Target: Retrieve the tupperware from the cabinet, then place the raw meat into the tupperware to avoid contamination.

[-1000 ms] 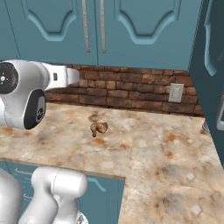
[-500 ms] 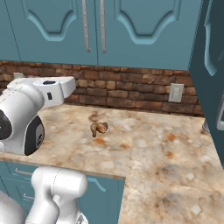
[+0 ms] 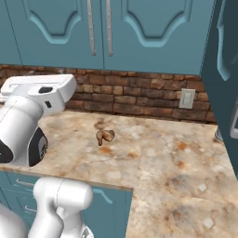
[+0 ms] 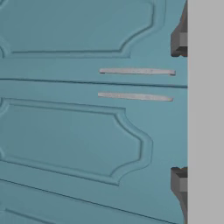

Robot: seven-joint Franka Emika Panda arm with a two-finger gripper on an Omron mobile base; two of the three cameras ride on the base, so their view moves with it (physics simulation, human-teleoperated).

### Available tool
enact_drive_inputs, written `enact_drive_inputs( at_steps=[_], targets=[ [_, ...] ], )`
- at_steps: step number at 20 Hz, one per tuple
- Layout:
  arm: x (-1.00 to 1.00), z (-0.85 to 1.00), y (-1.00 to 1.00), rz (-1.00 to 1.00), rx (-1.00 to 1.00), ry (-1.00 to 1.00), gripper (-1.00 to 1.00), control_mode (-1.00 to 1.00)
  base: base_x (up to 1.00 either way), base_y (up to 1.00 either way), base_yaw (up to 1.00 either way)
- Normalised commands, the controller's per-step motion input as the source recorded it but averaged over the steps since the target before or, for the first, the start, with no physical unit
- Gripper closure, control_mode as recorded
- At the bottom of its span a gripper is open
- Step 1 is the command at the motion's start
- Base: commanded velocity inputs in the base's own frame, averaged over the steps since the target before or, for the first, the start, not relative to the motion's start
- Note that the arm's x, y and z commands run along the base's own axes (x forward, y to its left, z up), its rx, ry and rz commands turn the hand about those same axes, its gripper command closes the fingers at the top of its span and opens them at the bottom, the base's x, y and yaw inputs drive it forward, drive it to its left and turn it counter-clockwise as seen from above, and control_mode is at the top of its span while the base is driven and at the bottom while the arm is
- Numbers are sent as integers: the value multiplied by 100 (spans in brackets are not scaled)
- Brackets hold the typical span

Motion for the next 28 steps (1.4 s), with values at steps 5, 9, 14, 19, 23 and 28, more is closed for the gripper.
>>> enact_drive_inputs(
  at_steps=[5,9,14,19,23,28],
  targets=[
    [-3,21,-8,0,1,-5,-100,-100,0,0,0],
    [0,18,-18,0,2,0,-100,-100,0,0,0],
    [0,17,-22,0,1,0,-100,-100,0,0,0],
    [0,5,-28,0,1,0,-100,-100,0,0,0],
    [3,0,-29,0,1,0,-100,-100,0,0,0],
    [13,0,-21,0,2,0,-100,-100,0,0,0]
  ],
)
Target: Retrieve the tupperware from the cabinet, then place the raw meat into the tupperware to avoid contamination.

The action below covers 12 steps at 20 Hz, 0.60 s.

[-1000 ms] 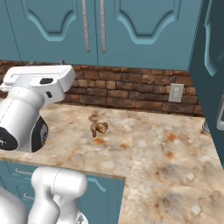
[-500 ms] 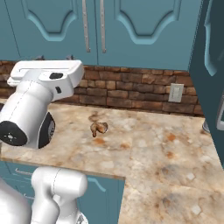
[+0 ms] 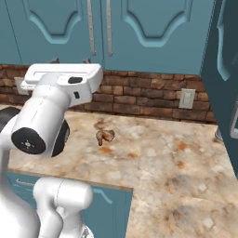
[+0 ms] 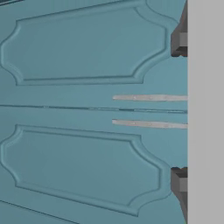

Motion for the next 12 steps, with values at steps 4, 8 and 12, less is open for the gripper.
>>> enact_drive_inputs(
  at_steps=[4,8,12],
  targets=[
    [22,0,-10,0,1,-1,-100,-100,0,0,0],
    [21,-1,-6,0,0,-2,-100,-100,0,0,0],
    [23,-2,-5,0,0,-3,-100,-100,0,0,0]
  ],
)
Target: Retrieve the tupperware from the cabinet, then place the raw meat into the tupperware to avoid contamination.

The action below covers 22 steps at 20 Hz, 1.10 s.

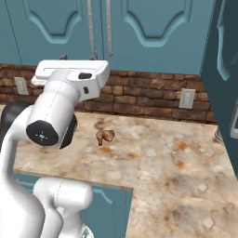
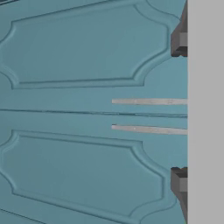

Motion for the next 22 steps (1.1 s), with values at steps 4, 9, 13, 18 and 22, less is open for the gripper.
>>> enact_drive_inputs(
  at_steps=[4,9,13,18,22],
  targets=[
    [22,-6,-6,0,0,-1,-100,-100,0,0,0],
    [24,-7,-5,0,0,0,-100,-100,0,0,0],
    [23,-4,-2,2,0,1,-100,-100,0,0,0],
    [23,-5,-1,3,1,3,-100,-100,0,0,0],
    [23,-5,-1,4,1,3,-100,-100,0,0,0]
  ],
)
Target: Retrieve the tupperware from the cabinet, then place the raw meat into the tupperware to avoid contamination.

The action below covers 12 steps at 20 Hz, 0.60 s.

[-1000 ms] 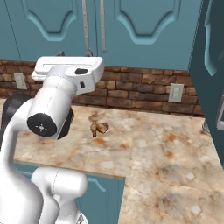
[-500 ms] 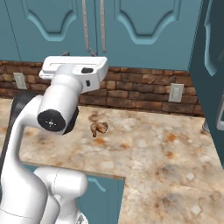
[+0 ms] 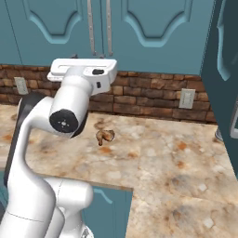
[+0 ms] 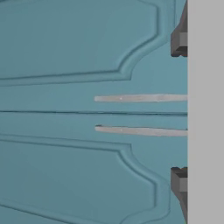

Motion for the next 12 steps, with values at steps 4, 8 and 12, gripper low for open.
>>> enact_drive_inputs(
  at_steps=[4,8,12],
  targets=[
    [20,-5,-3,4,1,2,-100,-100,0,0,0],
    [20,-4,-1,3,0,0,-100,-100,0,0,0],
    [20,0,0,0,0,0,-100,-100,0,0,0]
  ],
)
